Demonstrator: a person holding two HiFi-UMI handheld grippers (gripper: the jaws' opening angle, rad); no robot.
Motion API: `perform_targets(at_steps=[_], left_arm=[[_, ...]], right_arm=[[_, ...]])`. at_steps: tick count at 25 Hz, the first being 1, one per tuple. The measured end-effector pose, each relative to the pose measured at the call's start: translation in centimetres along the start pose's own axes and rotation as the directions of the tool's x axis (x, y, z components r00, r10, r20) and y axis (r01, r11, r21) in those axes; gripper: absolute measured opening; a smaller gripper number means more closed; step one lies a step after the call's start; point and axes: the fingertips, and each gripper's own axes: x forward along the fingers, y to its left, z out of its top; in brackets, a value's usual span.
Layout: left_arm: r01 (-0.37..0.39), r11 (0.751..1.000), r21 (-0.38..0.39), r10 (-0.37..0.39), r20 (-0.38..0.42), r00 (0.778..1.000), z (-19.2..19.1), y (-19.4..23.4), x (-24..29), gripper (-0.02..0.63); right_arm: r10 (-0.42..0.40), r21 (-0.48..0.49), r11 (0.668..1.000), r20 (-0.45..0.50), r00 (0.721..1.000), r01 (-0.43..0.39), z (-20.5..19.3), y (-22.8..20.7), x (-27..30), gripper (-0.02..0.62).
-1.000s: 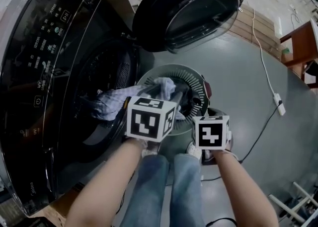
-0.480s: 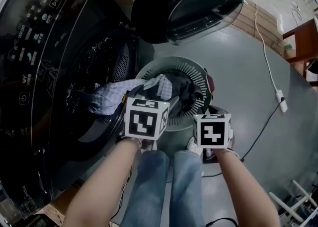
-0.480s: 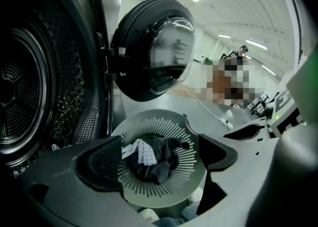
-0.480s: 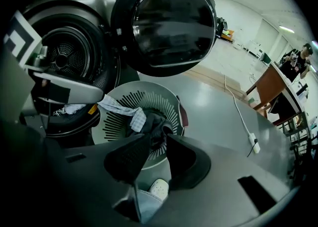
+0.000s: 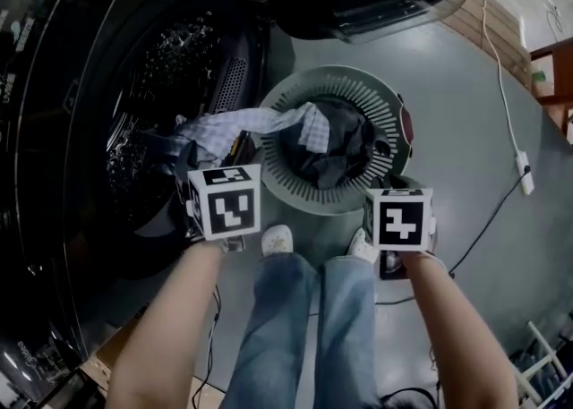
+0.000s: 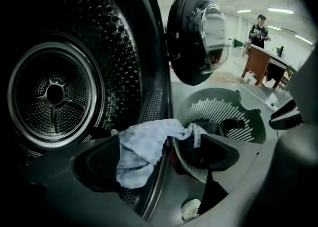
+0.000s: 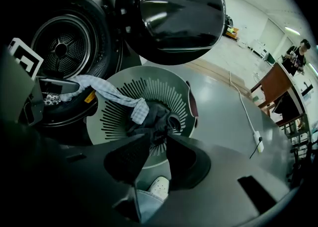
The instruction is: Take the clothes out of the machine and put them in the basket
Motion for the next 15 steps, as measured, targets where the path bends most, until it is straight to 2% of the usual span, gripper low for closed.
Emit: perform_targets(at_steps=[3,6,9,15], left_arm=[[-0.076,0.997,0.009,0.076,-0.06,0.995,-1.4,2.9,0.8,0.483],[-0.12,0.992,0.038,0.123,-0.112,0.986,-2.6,4.6,1.8,0.485],[-0.13,0.991,0.024,0.132,-0.15,0.98,-3.6,5.5,2.7,0.483],[-0.138,0.988,-0.073,0.118,-0.227,0.967,-5.7,6.0,3.3,0.482]], right_arm=[[0.01,-0.006,1.0,-0.004,1.0,-0.01,0.0,1.1,0.4,0.106],[0.027,-0.019,0.999,-0.006,1.0,-0.027,-0.2,2.5,0.6,0.104],[0.031,-0.047,0.998,0.009,0.999,-0.031,0.2,3.3,0.5,0.104],[0.011,-0.082,0.997,0.013,1.0,-0.01,0.2,3.1,0.3,0.101]])
